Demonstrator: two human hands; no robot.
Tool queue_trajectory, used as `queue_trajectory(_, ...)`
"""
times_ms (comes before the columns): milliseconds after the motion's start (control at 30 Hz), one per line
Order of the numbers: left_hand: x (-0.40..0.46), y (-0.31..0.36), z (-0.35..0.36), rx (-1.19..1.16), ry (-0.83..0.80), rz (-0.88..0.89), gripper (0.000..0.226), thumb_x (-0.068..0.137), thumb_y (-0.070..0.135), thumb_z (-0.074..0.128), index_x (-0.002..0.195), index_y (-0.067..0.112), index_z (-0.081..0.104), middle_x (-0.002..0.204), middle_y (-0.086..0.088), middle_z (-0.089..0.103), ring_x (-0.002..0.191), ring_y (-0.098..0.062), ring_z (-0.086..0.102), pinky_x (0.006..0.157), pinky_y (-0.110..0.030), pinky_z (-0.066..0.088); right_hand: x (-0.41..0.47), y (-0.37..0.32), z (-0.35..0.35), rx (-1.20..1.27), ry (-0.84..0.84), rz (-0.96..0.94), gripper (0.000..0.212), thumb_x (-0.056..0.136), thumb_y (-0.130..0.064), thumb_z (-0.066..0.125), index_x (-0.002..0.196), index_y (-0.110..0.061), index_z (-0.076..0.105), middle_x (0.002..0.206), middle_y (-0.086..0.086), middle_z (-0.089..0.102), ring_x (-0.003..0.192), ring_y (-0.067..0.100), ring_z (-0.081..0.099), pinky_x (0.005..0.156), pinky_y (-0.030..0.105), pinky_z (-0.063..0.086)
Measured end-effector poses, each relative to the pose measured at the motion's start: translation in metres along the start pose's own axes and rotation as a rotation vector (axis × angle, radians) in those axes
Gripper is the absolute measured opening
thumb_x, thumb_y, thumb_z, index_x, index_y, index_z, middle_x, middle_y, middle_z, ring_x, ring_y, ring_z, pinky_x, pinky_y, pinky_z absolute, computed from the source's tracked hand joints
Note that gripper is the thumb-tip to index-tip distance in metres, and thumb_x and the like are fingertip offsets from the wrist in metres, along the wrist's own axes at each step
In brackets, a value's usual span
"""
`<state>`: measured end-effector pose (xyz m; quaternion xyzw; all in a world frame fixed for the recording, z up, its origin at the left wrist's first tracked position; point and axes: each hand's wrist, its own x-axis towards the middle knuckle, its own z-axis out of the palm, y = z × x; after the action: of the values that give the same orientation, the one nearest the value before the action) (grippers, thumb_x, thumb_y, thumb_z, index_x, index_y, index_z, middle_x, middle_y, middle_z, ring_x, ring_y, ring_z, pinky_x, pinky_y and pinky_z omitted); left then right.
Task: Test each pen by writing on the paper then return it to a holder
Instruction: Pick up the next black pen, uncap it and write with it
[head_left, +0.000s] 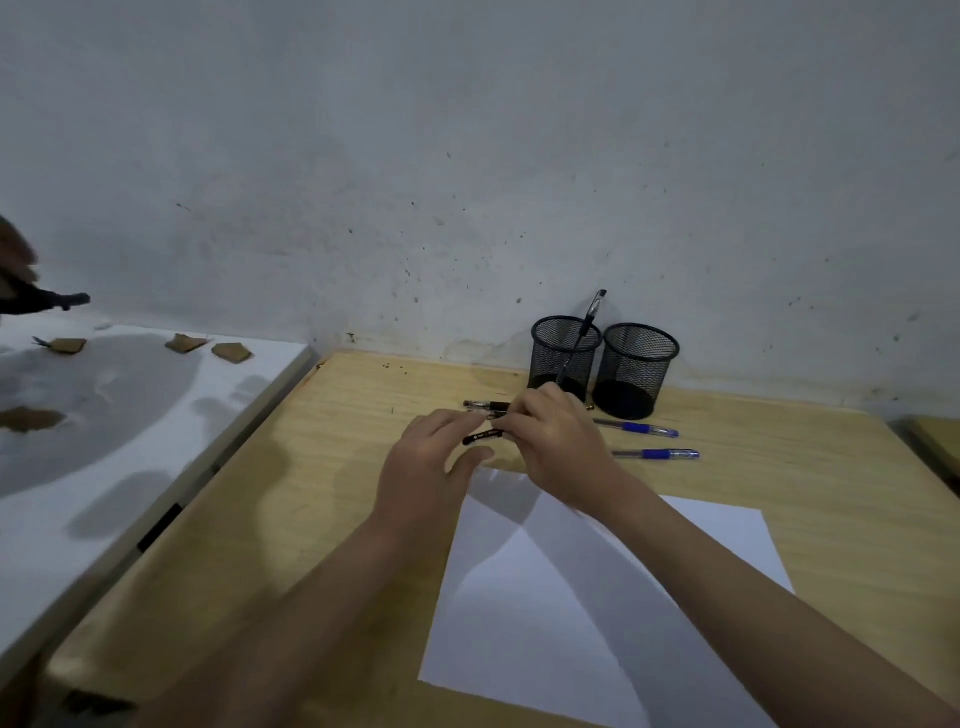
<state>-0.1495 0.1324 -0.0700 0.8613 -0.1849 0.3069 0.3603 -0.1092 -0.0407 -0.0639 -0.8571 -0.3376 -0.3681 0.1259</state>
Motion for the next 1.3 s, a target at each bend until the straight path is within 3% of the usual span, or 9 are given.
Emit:
queue_trajectory(100,0.005,0.007,0.007,-0.036,0.04,0.031,0.015,0.076,0.01,0.066,0.091,0.007,0.071,0.082,-0.006,0.069,0.076,-0.019,0.064,0.067,-0.033,0.051,-0.005,-0.002,-0.012,-0.041,0.066,0.023,0.011,0.079,-0.006,0.068,0.086,-0.013,0.07,0.08,0.003,0.062,0.076,0.025,0.053,0.062,0.036,0.042)
queue_trajectory(233,0.009,0.021,0.008,-0.188,0.116,-0.114,0.011,0.075,0.002,0.07,0.086,0.006,0.071,0.082,-0.007,0.069,0.072,-0.005,0.059,0.07,-0.011,0.047,-0.016,-0.013,-0.029,0.03,0.314,0.242,0.007,0.082,-0.019,0.069,0.083,-0.012,0.067,0.079,0.004,0.059,0.076,0.02,0.05,0.066,0.03,0.036)
queue_trajectory(367,0.011,0.033,0.009,-0.396,0.079,-0.319,0.013,0.076,0.005,0.071,0.088,0.01,0.072,0.086,-0.002,0.071,0.078,-0.007,0.065,0.073,-0.013,0.051,-0.025,-0.036,-0.036,0.572,0.34,0.76,0.022,0.078,-0.025,0.075,0.074,-0.018,0.055,0.065,-0.003,0.049,0.06,0.005,0.045,0.057,0.015,0.036)
queue_trajectory(467,0.011,0.042,0.008,-0.487,0.014,-0.333,0.018,0.076,0.001,0.07,0.084,0.018,0.071,0.082,0.004,0.07,0.076,-0.007,0.067,0.072,-0.017,0.053,-0.02,-0.044,-0.041,1.005,0.24,1.031,0.018,0.082,-0.025,0.071,0.089,-0.015,0.057,0.064,0.001,0.051,0.058,0.008,0.05,0.054,0.021,0.043)
queue_trajectory(633,0.017,0.039,0.003,-0.503,-0.072,-0.285,0.032,0.074,-0.003,0.071,0.074,0.029,0.068,0.079,0.006,0.07,0.076,-0.01,0.067,0.074,-0.021,0.053,-0.012,-0.05,-0.05,1.016,0.328,0.998,0.019,0.09,-0.018,0.06,0.072,-0.021,0.063,0.051,-0.007,0.056,0.048,0.007,0.051,0.052,0.025,0.043)
queue_trajectory(800,0.028,0.04,-0.007,-0.544,-0.176,-0.277,0.024,0.071,-0.007,0.071,0.073,0.017,0.071,0.076,-0.004,0.07,0.074,-0.017,0.066,0.074,-0.026,0.054,-0.015,-0.06,-0.049,0.882,0.378,0.877,0.024,0.091,-0.016,0.058,0.072,-0.029,0.061,0.056,0.007,0.054,0.052,0.018,0.048,0.053,0.031,0.039)
queue_trajectory(900,0.03,0.016,-0.019,-0.453,-0.117,-0.356,0.023,0.071,-0.005,0.072,0.069,0.018,0.068,0.074,-0.007,0.069,0.073,-0.017,0.065,0.072,-0.028,0.052,-0.015,-0.044,-0.066,0.8,0.656,0.891,0.014,0.088,-0.024,0.056,0.076,-0.028,0.058,0.06,0.007,0.056,0.056,0.019,0.05,0.056,0.033,0.042)
queue_trajectory(1000,0.024,-0.022,-0.042,-0.301,-0.066,-0.462,0.017,0.074,0.0,0.072,0.072,0.017,0.069,0.077,-0.003,0.069,0.074,-0.015,0.064,0.064,-0.013,0.05,-0.014,-0.003,-0.095,0.793,0.829,0.913,0.018,0.092,-0.016,0.055,0.076,-0.023,0.057,0.053,-0.007,0.055,0.049,0.01,0.05,0.052,0.028,0.045)
queue_trajectory(1300,0.033,-0.029,0.008,-0.097,-0.18,-0.433,0.013,0.08,0.011,0.068,0.092,0.011,0.073,0.094,-0.006,0.069,0.084,-0.014,0.059,0.075,-0.021,0.043,-0.027,-0.028,-0.061,0.926,0.614,1.023,0.017,0.094,-0.01,0.054,0.077,-0.01,0.06,0.054,0.004,0.047,0.043,0.005,0.045,0.047,0.017,0.041)
